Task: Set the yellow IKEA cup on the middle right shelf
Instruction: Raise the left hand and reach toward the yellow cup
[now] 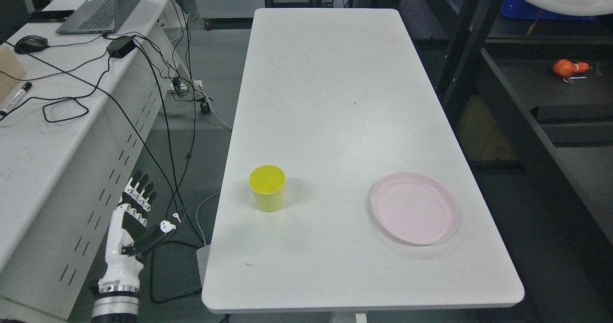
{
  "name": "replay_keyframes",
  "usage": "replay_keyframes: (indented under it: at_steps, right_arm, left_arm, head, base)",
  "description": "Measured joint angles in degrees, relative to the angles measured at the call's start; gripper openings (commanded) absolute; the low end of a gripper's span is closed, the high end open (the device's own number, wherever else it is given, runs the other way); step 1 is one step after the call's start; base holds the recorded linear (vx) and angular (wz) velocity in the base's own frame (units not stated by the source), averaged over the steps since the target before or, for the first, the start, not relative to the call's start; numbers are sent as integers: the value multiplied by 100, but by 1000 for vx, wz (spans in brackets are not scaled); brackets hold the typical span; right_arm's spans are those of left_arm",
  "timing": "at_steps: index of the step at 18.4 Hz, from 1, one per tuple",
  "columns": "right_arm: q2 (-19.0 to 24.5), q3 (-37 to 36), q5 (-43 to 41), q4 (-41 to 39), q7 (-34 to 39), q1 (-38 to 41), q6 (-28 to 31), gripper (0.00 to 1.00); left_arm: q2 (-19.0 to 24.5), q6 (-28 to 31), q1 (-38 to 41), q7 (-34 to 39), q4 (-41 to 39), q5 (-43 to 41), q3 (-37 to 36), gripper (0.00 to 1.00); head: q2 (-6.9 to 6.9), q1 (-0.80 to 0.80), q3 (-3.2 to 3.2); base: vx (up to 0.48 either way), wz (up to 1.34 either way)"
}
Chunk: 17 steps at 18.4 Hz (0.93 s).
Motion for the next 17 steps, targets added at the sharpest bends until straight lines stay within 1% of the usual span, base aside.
replay_keyframes:
  at_steps: [7,12,17]
  right_arm:
    - [0,0,0,0,0,2,0,99]
    - [0,0,0,0,0,2,0,99]
    - [0,0,0,0,0,1,0,100]
  left_arm:
    - [0,-76,-71,-10,60,30,-3,99]
    - [0,-103,-537,-225,382,377,-16,99]
    - [0,-71,-1022,-1017,808,568,-105,99]
  head:
    - [0,0,0]
    - [0,0,0]
    - [0,0,0]
  base:
    - [29,12]
    - [-9,-12]
    - [0,0]
